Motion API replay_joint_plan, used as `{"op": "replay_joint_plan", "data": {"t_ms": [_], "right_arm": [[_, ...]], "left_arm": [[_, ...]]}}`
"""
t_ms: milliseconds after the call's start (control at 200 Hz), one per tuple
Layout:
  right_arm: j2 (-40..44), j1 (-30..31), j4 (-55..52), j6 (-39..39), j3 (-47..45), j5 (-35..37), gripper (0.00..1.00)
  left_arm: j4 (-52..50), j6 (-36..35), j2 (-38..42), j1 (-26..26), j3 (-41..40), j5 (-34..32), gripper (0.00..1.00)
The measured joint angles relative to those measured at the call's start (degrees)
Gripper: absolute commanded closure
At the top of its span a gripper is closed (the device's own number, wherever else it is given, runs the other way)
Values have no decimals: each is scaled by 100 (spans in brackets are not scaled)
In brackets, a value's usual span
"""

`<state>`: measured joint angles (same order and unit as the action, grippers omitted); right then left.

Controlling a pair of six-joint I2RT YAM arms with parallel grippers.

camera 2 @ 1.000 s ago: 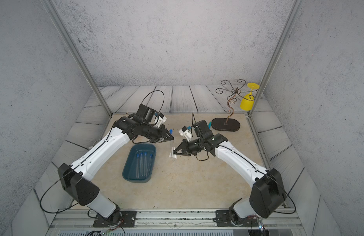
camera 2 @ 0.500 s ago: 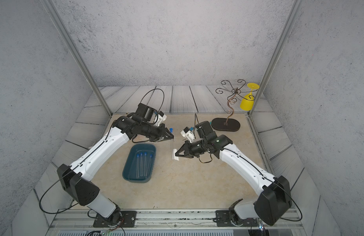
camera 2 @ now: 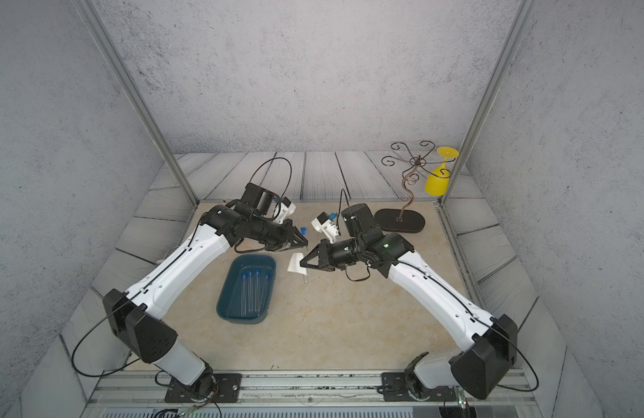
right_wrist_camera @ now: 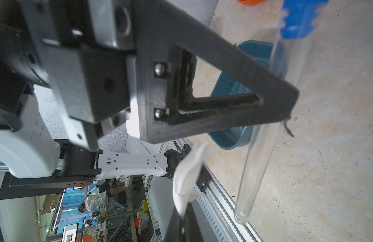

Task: Wipe the exteriors of test tubes
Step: Wipe the dirt from the test tube.

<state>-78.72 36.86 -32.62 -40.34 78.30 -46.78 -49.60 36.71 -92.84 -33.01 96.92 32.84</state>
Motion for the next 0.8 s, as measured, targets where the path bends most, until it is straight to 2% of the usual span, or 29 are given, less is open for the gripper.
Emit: {"op": "replay_joint_plan", "data": {"t_ms": [265, 801], "right_arm": [[-450, -9, -44, 85, 254, 55, 95], [-428, -291, -706, 621, -369, 315, 96]], "left_arm": [[-35, -35, 0, 0, 2, -2, 85], [-98, -70, 0, 0, 7, -15, 85]]}}
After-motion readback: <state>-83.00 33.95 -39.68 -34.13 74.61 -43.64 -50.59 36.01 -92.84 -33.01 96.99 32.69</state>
